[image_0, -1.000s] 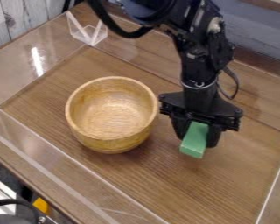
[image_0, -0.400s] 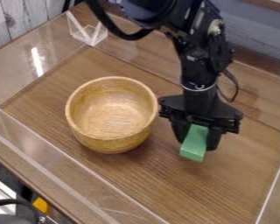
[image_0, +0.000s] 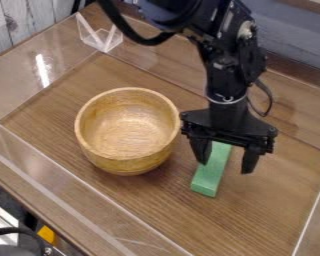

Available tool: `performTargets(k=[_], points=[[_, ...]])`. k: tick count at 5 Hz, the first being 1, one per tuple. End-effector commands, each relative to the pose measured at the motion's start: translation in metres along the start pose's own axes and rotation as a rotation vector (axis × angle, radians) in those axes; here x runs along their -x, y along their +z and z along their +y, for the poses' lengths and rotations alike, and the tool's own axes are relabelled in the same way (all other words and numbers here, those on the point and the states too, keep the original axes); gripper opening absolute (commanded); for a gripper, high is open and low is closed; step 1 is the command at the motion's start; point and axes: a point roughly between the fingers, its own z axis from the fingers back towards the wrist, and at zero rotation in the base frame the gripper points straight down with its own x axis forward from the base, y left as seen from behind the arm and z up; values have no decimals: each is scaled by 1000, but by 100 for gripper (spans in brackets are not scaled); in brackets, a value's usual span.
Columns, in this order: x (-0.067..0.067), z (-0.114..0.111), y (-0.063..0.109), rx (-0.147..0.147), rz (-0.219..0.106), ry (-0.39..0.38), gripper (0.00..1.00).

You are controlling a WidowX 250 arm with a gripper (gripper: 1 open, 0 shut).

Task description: Remove the green block from inside the brown bowl and put it on the table

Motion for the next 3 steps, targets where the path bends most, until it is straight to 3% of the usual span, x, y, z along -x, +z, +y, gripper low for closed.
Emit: performTargets(k=[1,3], points=[[-12,-4,16,19,-56,2,100],[-13,-1,19,13,-50,12,100]])
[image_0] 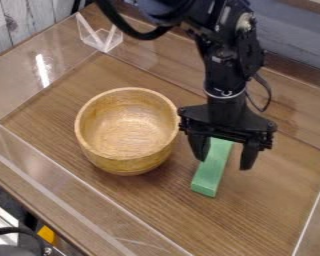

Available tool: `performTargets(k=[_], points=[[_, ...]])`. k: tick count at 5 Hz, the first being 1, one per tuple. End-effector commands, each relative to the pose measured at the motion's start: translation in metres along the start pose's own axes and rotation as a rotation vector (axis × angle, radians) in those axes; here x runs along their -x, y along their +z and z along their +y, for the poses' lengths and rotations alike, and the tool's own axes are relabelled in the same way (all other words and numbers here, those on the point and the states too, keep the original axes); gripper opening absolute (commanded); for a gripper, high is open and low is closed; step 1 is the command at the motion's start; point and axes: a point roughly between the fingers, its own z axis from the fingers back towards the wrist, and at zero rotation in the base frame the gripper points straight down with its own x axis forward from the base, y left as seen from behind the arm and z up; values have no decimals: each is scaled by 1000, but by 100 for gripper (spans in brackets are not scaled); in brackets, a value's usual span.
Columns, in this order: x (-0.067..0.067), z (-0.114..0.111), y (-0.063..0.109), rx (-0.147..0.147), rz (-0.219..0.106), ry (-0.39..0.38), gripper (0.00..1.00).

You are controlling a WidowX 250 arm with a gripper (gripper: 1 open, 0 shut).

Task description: Remove the green block from inside the brown bowl and put it on the table

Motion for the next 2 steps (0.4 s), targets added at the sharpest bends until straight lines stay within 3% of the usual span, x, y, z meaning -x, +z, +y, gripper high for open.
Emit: performTargets(k=[1,2], points=[[-12,-2,18,21,-62,3,100],[-13,-1,20,20,-60,9,100]])
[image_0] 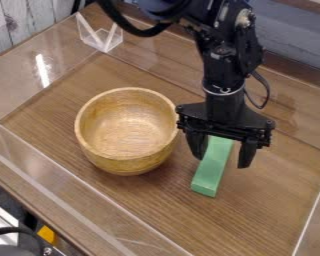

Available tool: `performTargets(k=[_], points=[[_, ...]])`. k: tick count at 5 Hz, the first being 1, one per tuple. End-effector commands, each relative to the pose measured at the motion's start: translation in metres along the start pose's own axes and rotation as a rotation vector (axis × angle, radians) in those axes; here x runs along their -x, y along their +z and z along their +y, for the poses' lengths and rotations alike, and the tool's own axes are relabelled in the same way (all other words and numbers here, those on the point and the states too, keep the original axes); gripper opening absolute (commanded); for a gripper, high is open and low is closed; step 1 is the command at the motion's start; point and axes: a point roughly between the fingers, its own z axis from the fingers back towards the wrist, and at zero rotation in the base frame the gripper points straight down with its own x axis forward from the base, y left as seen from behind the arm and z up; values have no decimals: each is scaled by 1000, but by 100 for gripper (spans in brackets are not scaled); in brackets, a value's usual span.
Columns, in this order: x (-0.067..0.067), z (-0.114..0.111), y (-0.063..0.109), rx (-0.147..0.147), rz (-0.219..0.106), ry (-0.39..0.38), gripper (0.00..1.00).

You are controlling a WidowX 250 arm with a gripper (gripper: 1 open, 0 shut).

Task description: Remove the green block from inside the brown bowl and put it on the table

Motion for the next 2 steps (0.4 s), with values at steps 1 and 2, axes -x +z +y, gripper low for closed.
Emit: performTargets(k=[1,2], points=[[-12,-3,20,25,-68,3,100],[-13,-1,22,24,-67,8,100]])
